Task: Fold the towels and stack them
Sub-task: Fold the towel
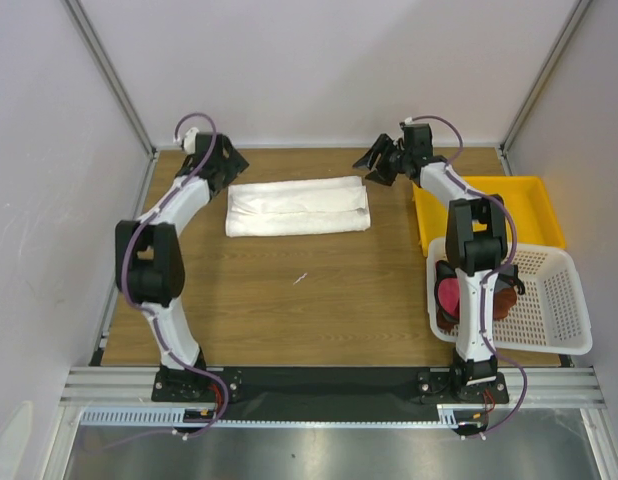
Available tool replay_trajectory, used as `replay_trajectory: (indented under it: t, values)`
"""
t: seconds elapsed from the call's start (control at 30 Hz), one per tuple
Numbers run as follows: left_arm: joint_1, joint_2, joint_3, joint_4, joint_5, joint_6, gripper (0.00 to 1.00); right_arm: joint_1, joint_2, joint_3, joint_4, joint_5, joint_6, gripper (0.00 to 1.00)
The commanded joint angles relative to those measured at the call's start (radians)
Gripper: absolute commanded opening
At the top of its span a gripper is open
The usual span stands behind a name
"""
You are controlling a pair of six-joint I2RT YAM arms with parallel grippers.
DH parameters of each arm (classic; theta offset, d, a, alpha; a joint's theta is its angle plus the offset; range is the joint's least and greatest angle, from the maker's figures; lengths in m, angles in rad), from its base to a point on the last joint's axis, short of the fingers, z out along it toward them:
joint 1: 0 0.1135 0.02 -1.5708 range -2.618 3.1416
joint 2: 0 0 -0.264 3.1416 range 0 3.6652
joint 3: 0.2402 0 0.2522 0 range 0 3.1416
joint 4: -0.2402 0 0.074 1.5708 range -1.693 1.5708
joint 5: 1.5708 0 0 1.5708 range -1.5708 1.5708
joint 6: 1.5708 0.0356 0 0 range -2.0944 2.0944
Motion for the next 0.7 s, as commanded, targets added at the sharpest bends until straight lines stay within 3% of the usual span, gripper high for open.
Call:
replay_trajectory:
  t: [0.0,0.1,0.33,0.67]
  values:
    - [-0.005,-0.240,-0.191,0.015,-0.001,-0.042,0.90,0.004,-0.122,-0.012,-0.028,0.074,-0.030,0.65]
    - [-0.049,-0.389,-0.409,0.135,-0.013,-0.159,1.00,0.021,-0.199,-0.109,0.014,0.093,-0.001,0.71]
    - [-0.189,-0.475,-0.544,0.262,-0.038,-0.338,1.00,0.120,-0.299,-0.292,0.106,0.155,-0.013,0.74]
    - [-0.306,-0.261,-0.509,0.389,0.002,-0.518,1.00,0.122,-0.290,-0.388,0.160,0.139,-0.016,0.75]
